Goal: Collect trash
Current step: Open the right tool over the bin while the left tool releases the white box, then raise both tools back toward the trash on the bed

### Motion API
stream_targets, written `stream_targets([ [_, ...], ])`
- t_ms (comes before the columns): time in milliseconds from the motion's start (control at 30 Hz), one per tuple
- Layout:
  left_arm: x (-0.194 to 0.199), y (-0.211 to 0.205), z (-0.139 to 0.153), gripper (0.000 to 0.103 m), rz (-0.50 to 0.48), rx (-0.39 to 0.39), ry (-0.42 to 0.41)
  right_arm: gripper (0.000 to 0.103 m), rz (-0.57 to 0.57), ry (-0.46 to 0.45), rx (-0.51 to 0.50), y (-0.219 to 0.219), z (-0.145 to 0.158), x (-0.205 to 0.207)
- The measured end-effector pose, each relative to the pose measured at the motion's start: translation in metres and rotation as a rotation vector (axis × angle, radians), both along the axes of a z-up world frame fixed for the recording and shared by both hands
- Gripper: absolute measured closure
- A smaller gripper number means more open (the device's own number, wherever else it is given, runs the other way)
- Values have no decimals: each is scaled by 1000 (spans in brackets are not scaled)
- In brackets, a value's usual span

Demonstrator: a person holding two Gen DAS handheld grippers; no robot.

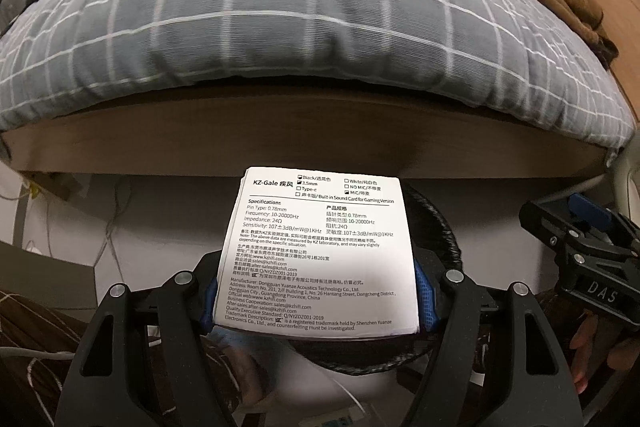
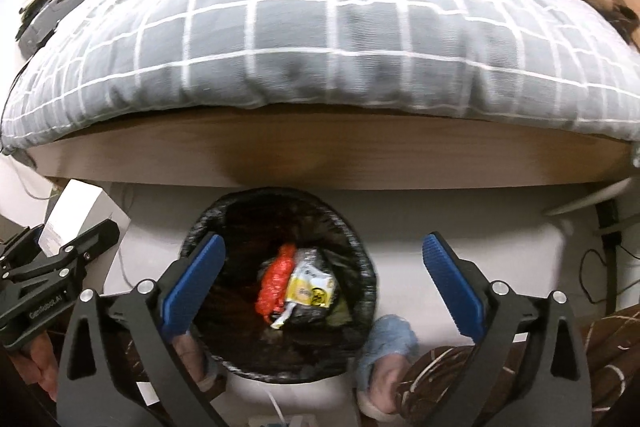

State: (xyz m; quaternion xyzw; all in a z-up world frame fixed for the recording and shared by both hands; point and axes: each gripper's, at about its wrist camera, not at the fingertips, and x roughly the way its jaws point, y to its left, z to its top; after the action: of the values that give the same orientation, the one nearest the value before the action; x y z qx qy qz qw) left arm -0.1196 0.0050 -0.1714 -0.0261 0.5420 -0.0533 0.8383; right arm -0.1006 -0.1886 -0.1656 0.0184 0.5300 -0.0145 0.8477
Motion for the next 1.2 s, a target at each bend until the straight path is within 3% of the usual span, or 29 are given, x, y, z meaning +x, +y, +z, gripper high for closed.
stream_targets([
  [567, 2, -58, -2, 33, -86, -8, 10, 8, -97, -35, -15, -44, 14, -10],
  [667, -1, -64, -2, 30, -87, 17, 2, 8, -102, -36, -15, -44, 14, -10],
  [733, -2, -64, 0, 17, -84, 29, -15, 8, -103, -38, -15, -43, 15, -9],
  [833, -1, -65, 6, 9, -74, 51, -39, 8, -95, -51, -20, -38, 18, -7],
  [1200, 13, -46, 39, 6, -31, 81, -118, 8, -52, -171, -55, -23, 54, 0],
])
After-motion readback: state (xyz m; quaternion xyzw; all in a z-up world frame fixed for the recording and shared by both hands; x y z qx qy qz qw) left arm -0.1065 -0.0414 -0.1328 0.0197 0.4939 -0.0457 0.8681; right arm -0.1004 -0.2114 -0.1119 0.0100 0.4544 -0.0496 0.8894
